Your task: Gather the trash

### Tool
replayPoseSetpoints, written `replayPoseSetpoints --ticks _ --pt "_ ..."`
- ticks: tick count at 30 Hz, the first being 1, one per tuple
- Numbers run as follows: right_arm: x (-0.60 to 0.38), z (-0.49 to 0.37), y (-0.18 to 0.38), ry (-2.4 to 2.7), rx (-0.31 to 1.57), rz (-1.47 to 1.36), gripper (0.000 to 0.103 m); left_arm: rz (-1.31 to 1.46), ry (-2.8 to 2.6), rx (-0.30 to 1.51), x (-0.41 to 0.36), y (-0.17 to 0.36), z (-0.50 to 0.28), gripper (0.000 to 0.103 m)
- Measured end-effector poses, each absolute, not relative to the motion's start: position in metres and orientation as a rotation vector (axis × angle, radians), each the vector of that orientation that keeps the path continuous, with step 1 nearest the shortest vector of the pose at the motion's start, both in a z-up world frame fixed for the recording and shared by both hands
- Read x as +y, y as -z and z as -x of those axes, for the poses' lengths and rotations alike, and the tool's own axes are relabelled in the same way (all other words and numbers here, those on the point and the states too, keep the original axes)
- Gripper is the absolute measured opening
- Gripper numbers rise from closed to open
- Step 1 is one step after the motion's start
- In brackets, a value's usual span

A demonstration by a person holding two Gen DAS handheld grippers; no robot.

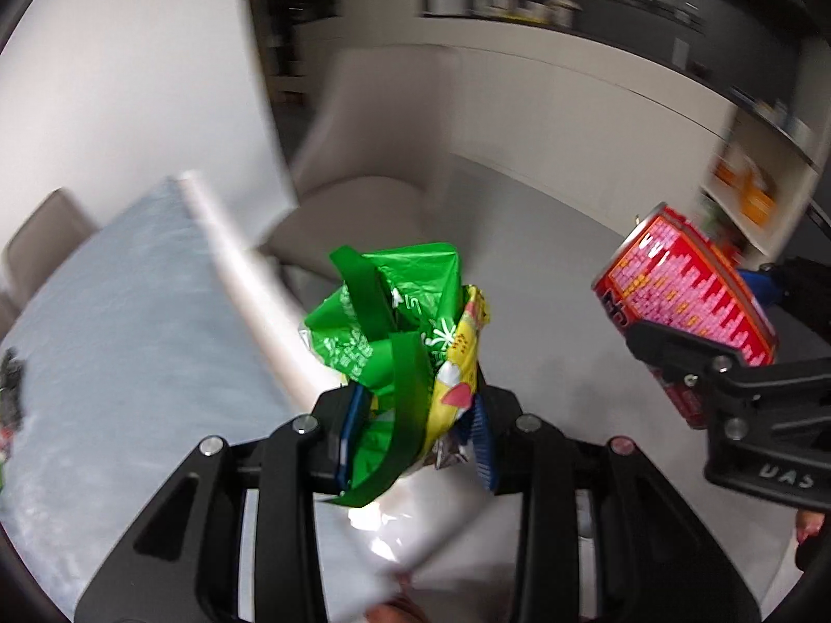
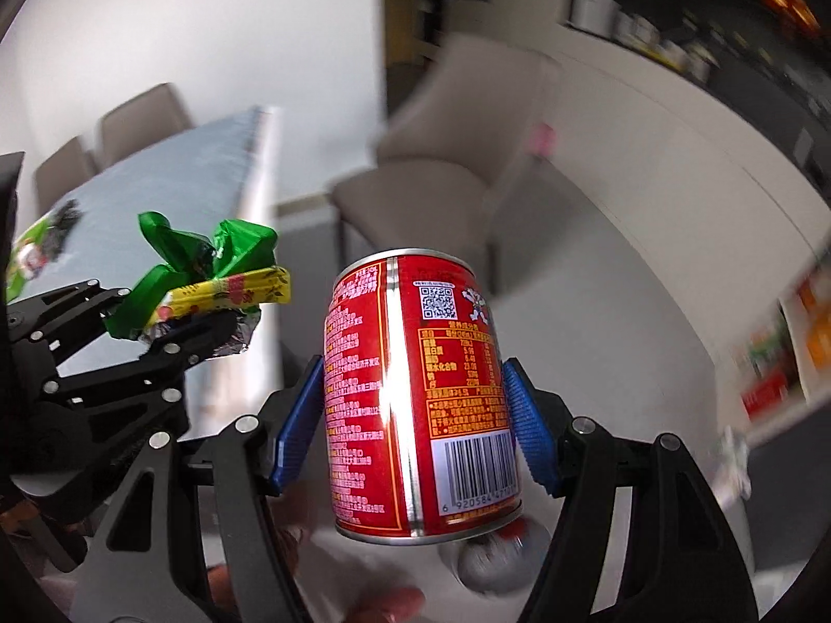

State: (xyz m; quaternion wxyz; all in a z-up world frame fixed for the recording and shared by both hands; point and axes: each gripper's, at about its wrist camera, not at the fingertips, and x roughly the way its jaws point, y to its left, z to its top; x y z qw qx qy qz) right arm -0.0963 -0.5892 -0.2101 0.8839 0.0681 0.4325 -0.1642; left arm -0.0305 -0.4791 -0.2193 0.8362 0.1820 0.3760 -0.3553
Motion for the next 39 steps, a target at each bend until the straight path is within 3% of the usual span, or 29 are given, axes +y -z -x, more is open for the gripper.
replayPoseSetpoints --ticks 11,24,31,39 --pt "-0.676 0.25 0.322 0.667 1.029 -0.383 0.065 -0.609 1.099 0.891 -0.615 0.334 0.155 0.035" --pt "-0.713 0.303 0.511 0.754 1.025 -0.548 0.066 -0.757 1.205 0.943 -0.652 0.508 0.192 0.035" --pt "-0.715 0.313 0.545 0.774 0.993 -0.563 0.07 -0.798 1.235 0.93 -0.661 0.549 0.201 0.035" --pt "-0.719 0.333 0.55 0.821 0.983 -0.569 0.07 -0.83 1.283 0.922 -0.669 0.557 0.218 0.036"
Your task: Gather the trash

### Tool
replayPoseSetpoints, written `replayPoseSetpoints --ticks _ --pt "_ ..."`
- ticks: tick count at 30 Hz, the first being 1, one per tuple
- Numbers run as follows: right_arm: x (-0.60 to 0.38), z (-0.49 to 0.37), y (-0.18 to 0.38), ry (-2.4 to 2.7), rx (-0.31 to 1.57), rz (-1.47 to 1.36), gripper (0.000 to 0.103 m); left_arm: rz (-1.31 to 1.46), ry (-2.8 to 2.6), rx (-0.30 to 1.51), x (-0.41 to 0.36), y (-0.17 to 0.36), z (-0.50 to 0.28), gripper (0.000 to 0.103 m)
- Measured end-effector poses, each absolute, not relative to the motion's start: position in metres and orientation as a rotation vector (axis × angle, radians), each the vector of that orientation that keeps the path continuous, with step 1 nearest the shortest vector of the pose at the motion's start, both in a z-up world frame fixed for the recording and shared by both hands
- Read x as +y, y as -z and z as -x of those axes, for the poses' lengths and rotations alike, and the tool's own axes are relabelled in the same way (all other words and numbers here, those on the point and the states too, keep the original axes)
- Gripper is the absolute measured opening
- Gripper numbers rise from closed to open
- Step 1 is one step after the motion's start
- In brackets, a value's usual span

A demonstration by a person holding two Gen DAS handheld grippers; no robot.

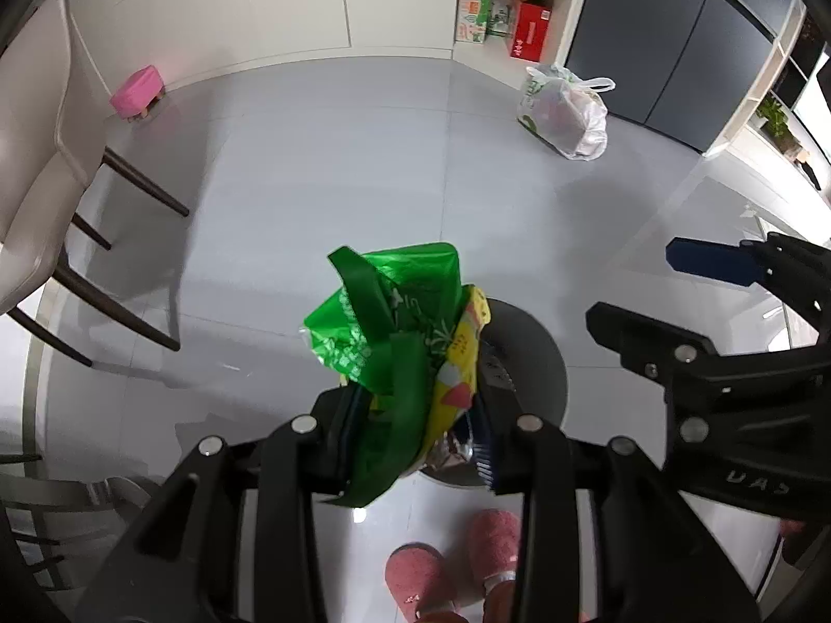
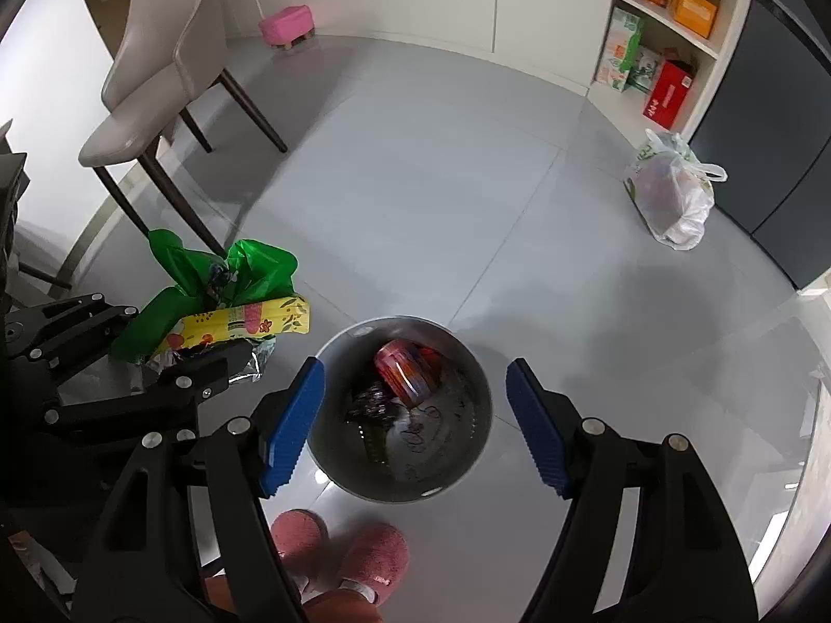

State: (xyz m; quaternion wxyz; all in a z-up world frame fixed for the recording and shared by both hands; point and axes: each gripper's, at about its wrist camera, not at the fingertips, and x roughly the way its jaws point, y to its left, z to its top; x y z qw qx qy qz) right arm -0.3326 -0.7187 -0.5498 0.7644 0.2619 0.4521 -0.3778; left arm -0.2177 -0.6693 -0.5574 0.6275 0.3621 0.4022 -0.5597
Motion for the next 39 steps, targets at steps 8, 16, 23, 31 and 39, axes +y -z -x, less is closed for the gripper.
replayPoseSetpoints --ticks 8,16,23,31,39 --pt "-0.72 0.355 0.543 0.868 0.975 -0.57 0.07 -0.88 1.354 0.887 -0.676 0.561 0.247 0.056" --pt "-0.715 0.367 0.524 0.883 0.979 -0.562 0.07 -0.881 1.354 0.887 -0.677 0.547 0.26 0.057" --pt "-0.711 0.354 0.475 0.85 0.976 -0.527 0.07 -0.832 1.295 0.882 -0.663 0.491 0.246 0.057" --pt "-0.694 0.304 0.391 0.711 0.964 -0.431 0.07 -0.725 1.146 0.894 -0.625 0.405 0.207 0.057" --pt "-0.646 0.225 0.298 0.484 0.942 -0.284 0.07 -0.57 0.914 0.908 -0.553 0.314 0.153 0.057"
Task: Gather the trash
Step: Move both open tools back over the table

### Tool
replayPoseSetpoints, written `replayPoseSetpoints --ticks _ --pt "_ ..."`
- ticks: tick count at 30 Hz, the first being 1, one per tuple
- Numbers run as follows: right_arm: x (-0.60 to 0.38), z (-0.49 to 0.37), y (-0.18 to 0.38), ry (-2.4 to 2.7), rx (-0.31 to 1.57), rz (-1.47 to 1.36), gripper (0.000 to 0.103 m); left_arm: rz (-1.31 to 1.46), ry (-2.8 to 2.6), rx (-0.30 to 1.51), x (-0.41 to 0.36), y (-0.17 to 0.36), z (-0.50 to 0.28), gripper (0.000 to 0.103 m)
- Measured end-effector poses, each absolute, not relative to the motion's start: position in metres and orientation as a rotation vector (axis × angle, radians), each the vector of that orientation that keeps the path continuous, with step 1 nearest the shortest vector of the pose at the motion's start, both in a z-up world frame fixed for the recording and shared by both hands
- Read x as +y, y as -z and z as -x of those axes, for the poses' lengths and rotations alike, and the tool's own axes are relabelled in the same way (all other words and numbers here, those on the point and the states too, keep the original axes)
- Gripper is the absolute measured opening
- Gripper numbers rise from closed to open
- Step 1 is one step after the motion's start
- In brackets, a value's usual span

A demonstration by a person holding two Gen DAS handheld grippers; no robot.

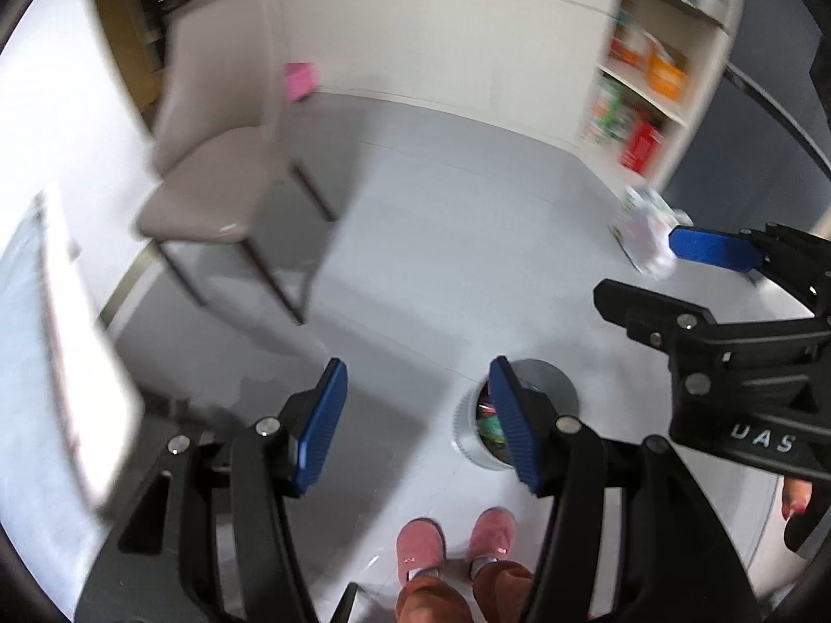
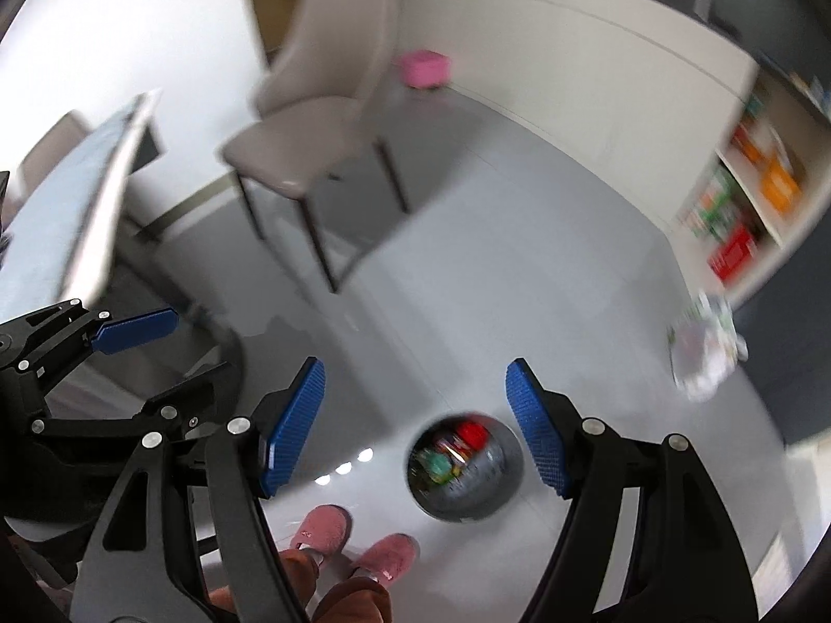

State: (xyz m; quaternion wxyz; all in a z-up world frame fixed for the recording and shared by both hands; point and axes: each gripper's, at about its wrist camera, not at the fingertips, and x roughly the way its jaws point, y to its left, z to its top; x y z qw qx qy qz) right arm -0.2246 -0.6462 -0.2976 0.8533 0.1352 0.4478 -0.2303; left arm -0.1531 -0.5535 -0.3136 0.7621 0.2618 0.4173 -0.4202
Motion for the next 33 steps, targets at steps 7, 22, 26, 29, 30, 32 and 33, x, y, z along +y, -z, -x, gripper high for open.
replayPoseSetpoints --ticks 7,22,26,29,30,32,33 --pt "-0.566 0.137 0.234 0.225 0.91 -0.125 0.07 -0.426 0.639 0.898 -0.452 0.249 0.1 0.058" --pt "-0.323 -0.039 0.169 -0.265 0.832 0.101 0.07 -0.15 0.142 0.882 -0.198 0.188 -0.002 0.058" --pt "-0.267 -0.067 0.168 -0.371 0.841 0.146 0.07 -0.088 0.016 0.889 -0.139 0.182 -0.018 0.058" --pt "-0.229 -0.096 0.17 -0.456 0.858 0.182 0.07 -0.041 -0.081 0.894 -0.105 0.176 -0.036 0.058" --pt "-0.215 -0.107 0.171 -0.483 0.854 0.2 0.07 -0.021 -0.116 0.893 -0.093 0.177 -0.042 0.058" --pt "-0.2 -0.122 0.168 -0.528 0.842 0.222 0.07 0.0 -0.174 0.887 -0.072 0.178 -0.051 0.058" --pt "-0.189 -0.135 0.168 -0.558 0.832 0.237 0.07 0.008 -0.204 0.883 -0.063 0.178 -0.057 0.058"
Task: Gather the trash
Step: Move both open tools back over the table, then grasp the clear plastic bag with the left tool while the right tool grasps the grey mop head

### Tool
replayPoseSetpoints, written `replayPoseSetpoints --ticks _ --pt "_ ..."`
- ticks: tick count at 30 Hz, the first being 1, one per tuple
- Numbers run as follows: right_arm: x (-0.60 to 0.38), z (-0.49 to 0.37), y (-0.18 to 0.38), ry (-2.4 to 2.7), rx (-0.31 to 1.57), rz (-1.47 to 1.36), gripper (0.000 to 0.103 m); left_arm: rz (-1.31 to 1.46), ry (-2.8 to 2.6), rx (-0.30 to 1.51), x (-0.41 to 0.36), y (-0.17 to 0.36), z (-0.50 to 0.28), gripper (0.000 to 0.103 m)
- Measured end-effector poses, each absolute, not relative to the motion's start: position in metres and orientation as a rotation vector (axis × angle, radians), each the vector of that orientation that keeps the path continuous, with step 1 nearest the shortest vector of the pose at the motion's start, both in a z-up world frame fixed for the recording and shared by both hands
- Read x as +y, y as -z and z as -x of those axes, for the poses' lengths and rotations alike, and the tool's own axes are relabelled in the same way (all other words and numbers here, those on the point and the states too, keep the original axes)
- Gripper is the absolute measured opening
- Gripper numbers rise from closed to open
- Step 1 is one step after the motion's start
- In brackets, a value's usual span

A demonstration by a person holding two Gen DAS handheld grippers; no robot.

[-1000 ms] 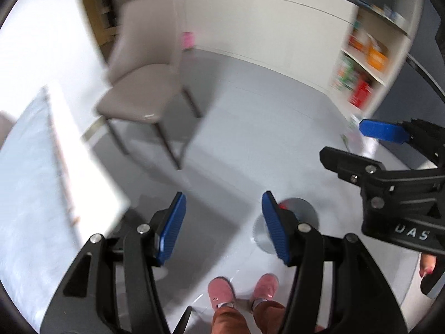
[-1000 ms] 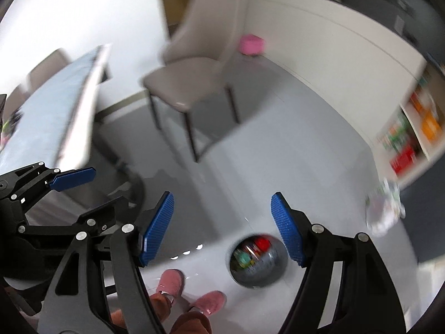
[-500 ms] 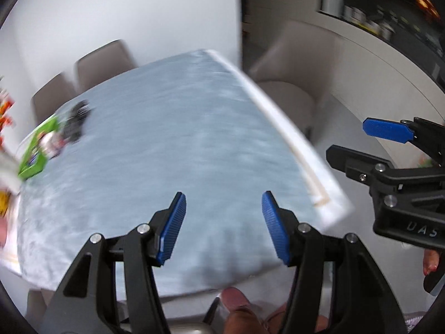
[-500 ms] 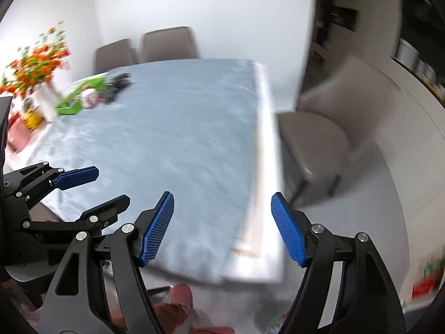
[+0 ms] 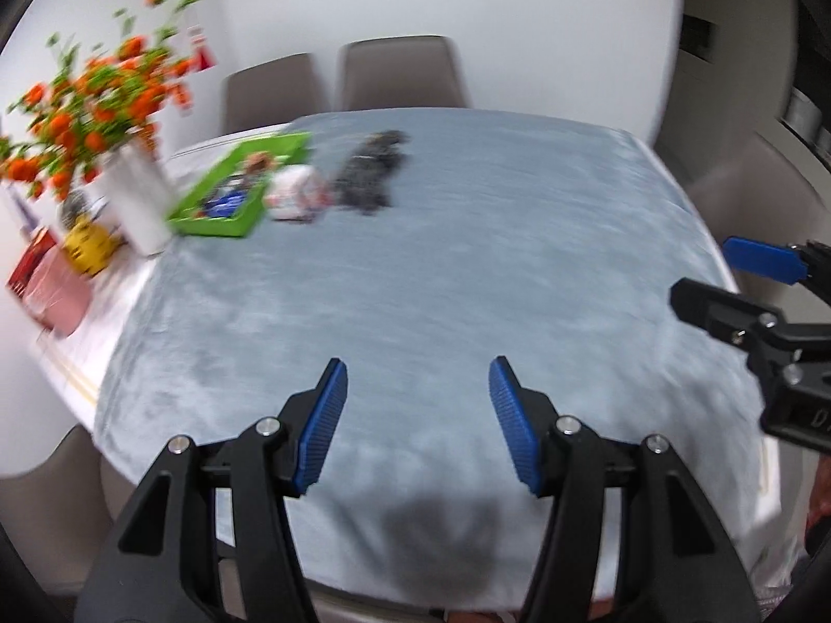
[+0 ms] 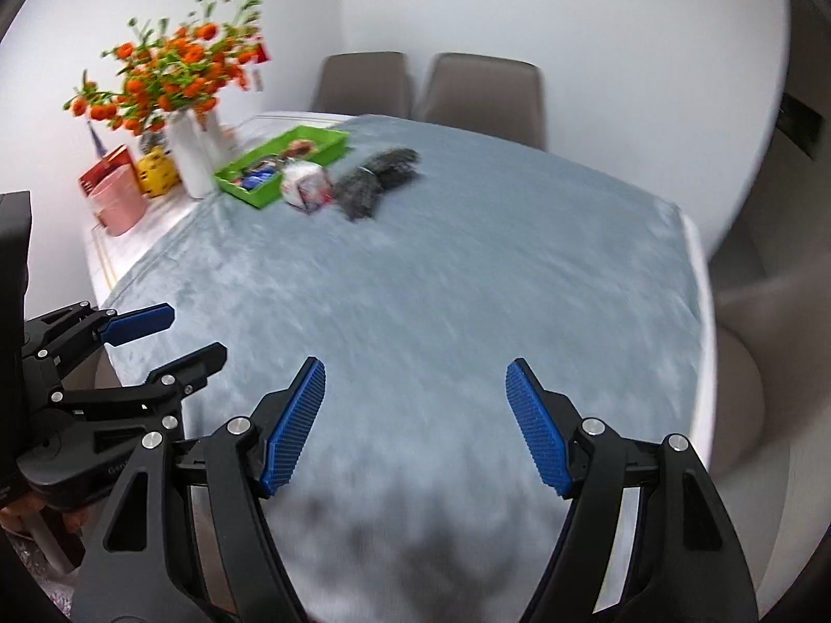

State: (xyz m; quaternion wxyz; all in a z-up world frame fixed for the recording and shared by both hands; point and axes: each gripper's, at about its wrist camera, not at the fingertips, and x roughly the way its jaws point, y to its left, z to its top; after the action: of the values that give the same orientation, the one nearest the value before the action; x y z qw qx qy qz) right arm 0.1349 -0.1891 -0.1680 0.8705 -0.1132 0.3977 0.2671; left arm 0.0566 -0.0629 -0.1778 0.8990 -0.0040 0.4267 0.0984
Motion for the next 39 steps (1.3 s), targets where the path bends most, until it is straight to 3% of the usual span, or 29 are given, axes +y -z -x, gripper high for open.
replayPoseSetpoints --ticks 14,23,36,39 --pt "-0.07 -0.271 0.185 -0.651 0.811 0.297 0.07 0.033 -0.336 0.859 0.049 0.189 -0.165 0.058" --pt "0.007 -0.354 0.246 -0.548 0.925 0.26 0.07 0.025 -0.267 0.873 0.116 0.229 -0.259 0.058" --pt "0.047 -0.407 0.295 -0.5 1.03 0.231 0.07 0.029 -0.185 0.894 0.148 0.27 -0.328 0.058" --pt "0.048 -0.412 0.3 -0.498 1.043 0.227 0.07 -0.013 -0.186 0.883 0.145 0.273 -0.332 0.063"
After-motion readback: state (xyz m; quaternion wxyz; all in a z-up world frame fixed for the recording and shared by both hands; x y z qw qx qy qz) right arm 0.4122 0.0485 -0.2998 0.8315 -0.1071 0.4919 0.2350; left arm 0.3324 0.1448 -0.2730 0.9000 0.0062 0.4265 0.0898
